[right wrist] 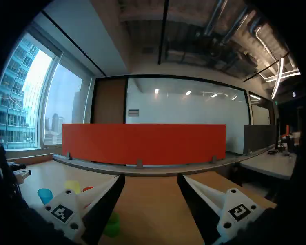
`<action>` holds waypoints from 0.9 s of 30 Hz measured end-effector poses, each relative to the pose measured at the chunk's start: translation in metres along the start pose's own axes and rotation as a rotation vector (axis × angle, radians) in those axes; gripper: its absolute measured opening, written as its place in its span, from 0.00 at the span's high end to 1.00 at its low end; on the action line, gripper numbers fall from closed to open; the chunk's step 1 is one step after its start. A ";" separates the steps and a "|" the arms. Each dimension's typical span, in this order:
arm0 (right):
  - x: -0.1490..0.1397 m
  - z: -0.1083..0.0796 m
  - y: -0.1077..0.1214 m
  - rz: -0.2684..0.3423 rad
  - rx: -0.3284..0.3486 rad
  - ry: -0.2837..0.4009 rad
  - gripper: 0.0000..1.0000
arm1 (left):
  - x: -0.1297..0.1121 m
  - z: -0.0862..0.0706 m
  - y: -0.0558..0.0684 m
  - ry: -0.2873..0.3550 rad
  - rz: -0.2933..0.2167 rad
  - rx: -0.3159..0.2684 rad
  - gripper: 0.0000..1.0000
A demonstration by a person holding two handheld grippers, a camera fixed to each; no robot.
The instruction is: Pour water
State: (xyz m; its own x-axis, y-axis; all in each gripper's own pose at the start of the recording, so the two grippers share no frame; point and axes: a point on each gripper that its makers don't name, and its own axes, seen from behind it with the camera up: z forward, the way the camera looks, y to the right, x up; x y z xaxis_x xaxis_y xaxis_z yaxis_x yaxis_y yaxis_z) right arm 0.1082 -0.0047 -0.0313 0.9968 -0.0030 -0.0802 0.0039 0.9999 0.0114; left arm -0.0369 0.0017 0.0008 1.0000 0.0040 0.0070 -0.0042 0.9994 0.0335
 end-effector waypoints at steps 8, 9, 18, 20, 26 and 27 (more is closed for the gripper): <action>-0.002 -0.004 0.001 -0.005 0.008 0.003 0.01 | 0.000 -0.001 0.000 0.000 0.001 0.000 0.04; -0.002 -0.005 0.000 -0.006 0.011 0.003 0.01 | 0.000 -0.001 -0.001 0.000 0.001 0.000 0.04; -0.017 -0.001 -0.002 -0.003 0.038 0.004 0.01 | -0.001 -0.001 0.000 -0.001 0.001 0.000 0.04; -0.020 0.002 -0.002 0.001 0.038 0.007 0.01 | -0.001 -0.001 0.000 -0.001 0.001 0.000 0.04; -0.032 0.011 -0.005 0.011 0.035 0.014 0.01 | -0.001 0.000 0.001 -0.001 0.001 0.000 0.04; -0.035 0.012 -0.006 0.012 0.036 0.014 0.01 | -0.001 0.000 0.001 -0.001 0.001 0.000 0.04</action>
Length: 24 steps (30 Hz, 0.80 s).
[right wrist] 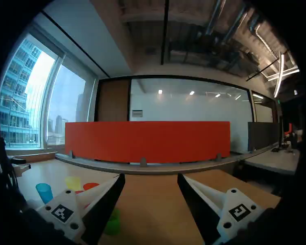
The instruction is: Pour water
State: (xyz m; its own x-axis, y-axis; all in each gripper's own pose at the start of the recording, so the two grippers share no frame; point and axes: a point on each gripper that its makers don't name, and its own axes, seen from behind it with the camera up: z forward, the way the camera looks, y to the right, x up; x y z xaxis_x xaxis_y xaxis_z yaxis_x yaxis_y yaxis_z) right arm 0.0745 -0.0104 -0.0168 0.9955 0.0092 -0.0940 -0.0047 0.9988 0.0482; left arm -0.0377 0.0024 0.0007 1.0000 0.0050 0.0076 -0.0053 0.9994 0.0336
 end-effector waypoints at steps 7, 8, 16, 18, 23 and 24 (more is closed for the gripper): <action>-0.026 0.004 0.004 0.025 -0.016 -0.015 0.01 | 0.000 0.000 0.000 0.000 0.000 0.000 0.04; -0.030 0.005 0.006 0.030 -0.021 -0.021 0.01 | 0.000 0.000 0.000 0.000 0.000 0.000 0.04; -0.058 0.009 0.020 0.035 -0.062 -0.066 0.01 | 0.001 -0.001 0.000 0.000 0.000 0.000 0.04; -0.062 0.010 0.021 0.030 -0.062 -0.070 0.01 | 0.001 -0.001 0.000 0.000 0.000 0.000 0.04; -0.066 0.010 0.019 0.017 -0.054 -0.068 0.01 | 0.001 -0.001 0.000 0.000 0.000 0.000 0.04; -0.067 0.010 0.019 0.014 -0.053 -0.068 0.01 | 0.001 0.000 0.000 0.000 0.000 0.000 0.04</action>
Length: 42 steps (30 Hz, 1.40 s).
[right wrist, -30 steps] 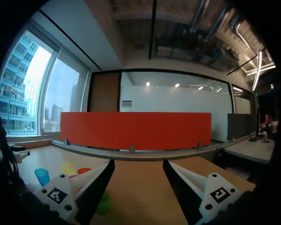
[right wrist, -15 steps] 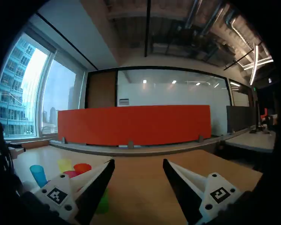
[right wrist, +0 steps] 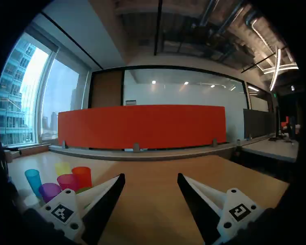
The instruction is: Pour water
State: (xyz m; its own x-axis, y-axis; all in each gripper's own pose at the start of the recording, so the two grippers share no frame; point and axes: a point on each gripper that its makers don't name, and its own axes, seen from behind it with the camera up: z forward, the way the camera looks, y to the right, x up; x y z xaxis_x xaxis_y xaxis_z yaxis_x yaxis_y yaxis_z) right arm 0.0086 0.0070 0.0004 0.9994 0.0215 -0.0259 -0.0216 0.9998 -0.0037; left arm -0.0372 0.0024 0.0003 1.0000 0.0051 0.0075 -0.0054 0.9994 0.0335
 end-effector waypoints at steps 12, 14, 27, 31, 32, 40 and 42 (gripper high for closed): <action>-0.008 0.003 -0.004 -0.022 -0.004 -0.020 0.01 | 0.000 0.001 0.000 0.000 0.000 0.000 0.04; -0.010 0.003 -0.005 -0.025 -0.005 -0.022 0.01 | 0.000 0.001 -0.001 0.000 0.000 0.000 0.04; -0.011 0.001 -0.006 -0.022 0.002 -0.026 0.01 | 0.000 0.000 0.000 0.000 0.000 0.000 0.04; -0.010 0.001 -0.006 -0.020 0.004 -0.026 0.01 | 0.000 0.000 0.000 0.000 0.000 0.000 0.04; -0.010 0.001 -0.006 -0.020 0.004 -0.026 0.01 | 0.000 0.001 0.000 0.000 0.000 0.000 0.04; -0.009 -0.002 -0.006 -0.020 0.007 -0.026 0.01 | -0.001 0.001 0.000 0.000 0.000 0.000 0.04; -0.009 -0.002 -0.006 -0.020 0.005 -0.026 0.01 | 0.000 0.001 0.000 0.000 0.000 0.000 0.04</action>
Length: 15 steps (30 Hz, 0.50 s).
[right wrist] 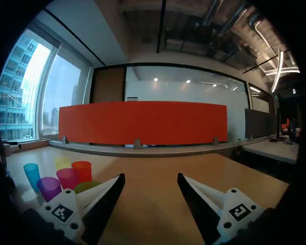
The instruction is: Pour water
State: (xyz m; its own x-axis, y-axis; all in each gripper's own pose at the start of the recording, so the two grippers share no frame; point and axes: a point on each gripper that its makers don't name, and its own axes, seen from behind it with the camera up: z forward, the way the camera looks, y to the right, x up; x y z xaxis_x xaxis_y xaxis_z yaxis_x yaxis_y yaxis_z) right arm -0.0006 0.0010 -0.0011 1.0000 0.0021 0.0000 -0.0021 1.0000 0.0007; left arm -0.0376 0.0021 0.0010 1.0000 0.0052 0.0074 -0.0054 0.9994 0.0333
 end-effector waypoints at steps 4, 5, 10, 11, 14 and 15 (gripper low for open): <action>-0.001 0.001 0.001 0.000 -0.003 0.001 0.01 | 0.000 0.000 0.000 0.000 0.000 0.000 0.04; -0.001 0.002 0.001 0.000 -0.003 0.001 0.01 | 0.000 0.000 0.000 0.000 0.000 0.000 0.04; -0.002 0.002 0.001 0.001 -0.004 -0.001 0.01 | 0.000 -0.001 0.000 0.000 0.000 0.000 0.04; -0.002 0.002 0.001 0.001 -0.004 -0.001 0.01 | 0.000 -0.001 0.000 0.000 0.000 0.000 0.04; -0.002 0.002 0.001 0.001 -0.005 -0.001 0.01 | 0.000 -0.001 0.000 0.000 0.000 0.000 0.04; -0.001 0.002 0.001 0.001 -0.005 -0.001 0.01 | 0.000 -0.001 0.000 0.000 0.000 0.000 0.04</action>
State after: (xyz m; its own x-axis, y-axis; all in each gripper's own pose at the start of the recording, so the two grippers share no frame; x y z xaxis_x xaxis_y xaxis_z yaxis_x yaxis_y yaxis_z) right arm -0.0021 0.0021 0.0014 1.0000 0.0034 0.0014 -0.0034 1.0000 -0.0041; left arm -0.0372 0.0018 0.0004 1.0000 0.0053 0.0074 -0.0055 0.9994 0.0338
